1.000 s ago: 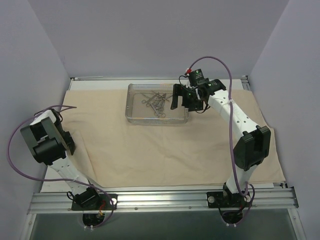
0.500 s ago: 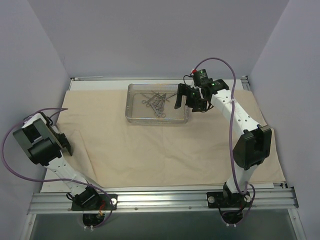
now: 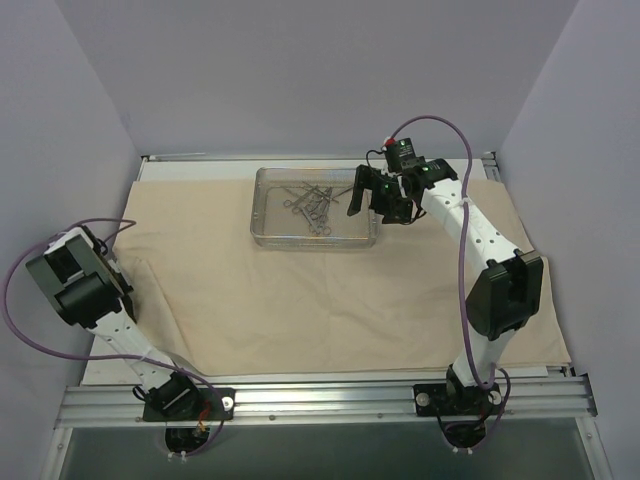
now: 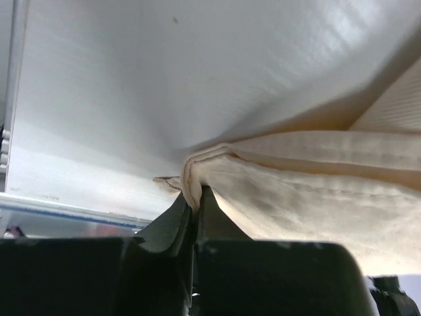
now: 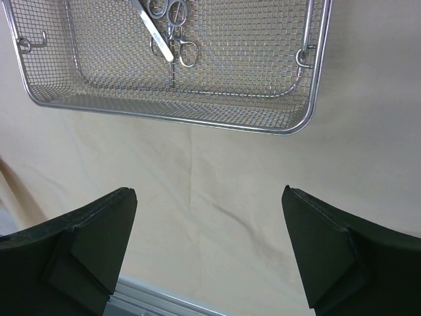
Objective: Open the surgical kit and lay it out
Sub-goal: Open the surgical kit at the center of the board.
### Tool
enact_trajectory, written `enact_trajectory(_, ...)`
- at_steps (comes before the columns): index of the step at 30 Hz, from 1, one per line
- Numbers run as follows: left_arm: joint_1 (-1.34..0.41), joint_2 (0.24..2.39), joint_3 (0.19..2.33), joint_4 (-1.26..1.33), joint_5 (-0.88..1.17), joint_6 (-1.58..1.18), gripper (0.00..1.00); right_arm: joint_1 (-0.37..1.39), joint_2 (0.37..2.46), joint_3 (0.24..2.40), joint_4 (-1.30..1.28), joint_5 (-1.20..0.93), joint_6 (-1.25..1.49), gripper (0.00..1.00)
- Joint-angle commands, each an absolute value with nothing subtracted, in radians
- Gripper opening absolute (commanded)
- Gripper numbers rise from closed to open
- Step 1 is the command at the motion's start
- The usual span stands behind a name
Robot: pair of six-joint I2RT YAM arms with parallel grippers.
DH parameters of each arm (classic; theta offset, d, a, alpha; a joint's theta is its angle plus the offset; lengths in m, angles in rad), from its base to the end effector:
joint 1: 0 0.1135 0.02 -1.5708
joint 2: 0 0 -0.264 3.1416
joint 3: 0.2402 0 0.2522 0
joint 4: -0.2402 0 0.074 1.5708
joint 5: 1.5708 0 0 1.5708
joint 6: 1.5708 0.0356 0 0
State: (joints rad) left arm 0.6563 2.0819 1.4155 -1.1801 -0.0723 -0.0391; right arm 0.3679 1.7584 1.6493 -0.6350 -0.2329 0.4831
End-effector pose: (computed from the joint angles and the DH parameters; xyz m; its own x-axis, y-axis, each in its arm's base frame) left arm 0.2749 0.2150 0.1341 -0.7386 -0.6180 0.2693 -0.6224 0.7786 0.0801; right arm 0.3695 0.1512 0.3323 -0.7958 0.1777 -0.5789 -0.1566 0.8631 0.4802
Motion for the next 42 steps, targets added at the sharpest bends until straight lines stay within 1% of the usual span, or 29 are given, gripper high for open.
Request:
enact_trajectory(1, 0.618, 2.044, 1.352, -1.023, -0.202, -0.112, 0.02, 0.371, 1.744, 1.655, -0.627, -0.229, 0.494, 1.00)
enact_trajectory(4, 0.601, 1.978, 1.348, -1.041, -0.241, -0.150, 0.02, 0.373, 1.718, 1.629, -0.617, -0.230, 0.492, 1.00)
enact_trajectory(5, 0.598, 1.942, 1.359, -1.083, -0.306, -0.196, 0.02, 0.374, 1.709, 1.617, -0.601, -0.239, 0.494, 1.00)
enact_trajectory(7, 0.592, 1.892, 1.377, -1.114, -0.336, -0.230, 0.02, 0.374, 1.681, 1.574, -0.586, -0.253, 0.495, 1.00)
enact_trajectory(8, 0.591, 1.837, 1.385, -1.155, -0.381, -0.300, 0.02, 0.382, 1.672, 1.560, -0.571, -0.259, 0.495, 1.00)
enact_trajectory(10, 0.591, 1.798, 1.443, -1.219, -0.464, -0.386, 0.02, 0.385, 1.639, 1.520, -0.557, -0.264, 0.494, 1.00)
enact_trajectory(12, 0.592, 1.767, 1.521, -1.351, -0.568, -0.518, 0.02, 0.390, 1.618, 1.496, -0.531, -0.282, 0.494, 1.00)
enact_trajectory(15, 0.592, 1.740, 1.558, -1.481, -0.627, -0.642, 0.02, 0.394, 1.586, 1.448, -0.500, -0.304, 0.495, 1.00)
enact_trajectory(18, 0.601, 1.689, 1.530, -1.555, -0.690, -0.747, 0.02, 0.403, 1.552, 1.417, -0.483, -0.325, 0.502, 1.00)
enact_trajectory(20, 0.627, 1.651, 1.502, -1.575, -0.687, -0.779, 0.02, 0.413, 1.525, 1.414, -0.479, -0.330, 0.500, 1.00)
enact_trajectory(24, 0.653, 1.589, 1.440, -1.537, -0.700, -0.756, 0.03, 0.437, 1.502, 1.408, -0.465, -0.347, 0.506, 1.00)
enact_trajectory(26, 0.655, 1.582, 1.413, -1.555, -0.700, -0.779, 0.05, 0.452, 1.491, 1.399, -0.450, -0.347, 0.508, 1.00)
enact_trajectory(27, 0.655, 1.578, 1.398, -1.558, -0.680, -0.785, 0.08, 0.457, 1.480, 1.393, -0.445, -0.345, 0.506, 1.00)
enact_trajectory(30, 0.653, 1.533, 1.312, -1.572, -0.597, -0.828, 0.13, 0.462, 1.470, 1.370, -0.442, -0.348, 0.511, 1.00)
enact_trajectory(31, 0.655, 1.488, 1.264, -1.571, -0.588, -0.853, 0.22, 0.463, 1.467, 1.367, -0.443, -0.356, 0.514, 1.00)
enact_trajectory(32, 0.658, 1.464, 1.247, -1.557, -0.583, -0.856, 0.28, 0.465, 1.463, 1.368, -0.445, -0.356, 0.514, 1.00)
enact_trajectory(33, 0.661, 1.428, 1.235, -1.549, -0.581, -0.851, 0.36, 0.468, 1.463, 1.373, -0.452, -0.356, 0.514, 1.00)
enact_trajectory(35, 0.684, 1.424, 1.247, -1.545, -0.586, -0.847, 0.50, 0.469, 1.465, 1.385, -0.457, -0.354, 0.512, 1.00)
enact_trajectory(36, 0.713, 1.442, 1.258, -1.545, -0.592, -0.835, 0.67, 0.471, 1.468, 1.388, -0.454, -0.356, 0.512, 1.00)
enact_trajectory(38, 0.736, 1.476, 1.322, -1.586, -0.606, -0.831, 0.69, 0.471, 1.474, 1.400, -0.454, -0.356, 0.511, 1.00)
enact_trajectory(42, 0.714, 1.540, 1.438, -1.612, -0.646, -0.804, 0.69, 0.471, 1.489, 1.419, -0.491, -0.330, 0.496, 1.00)
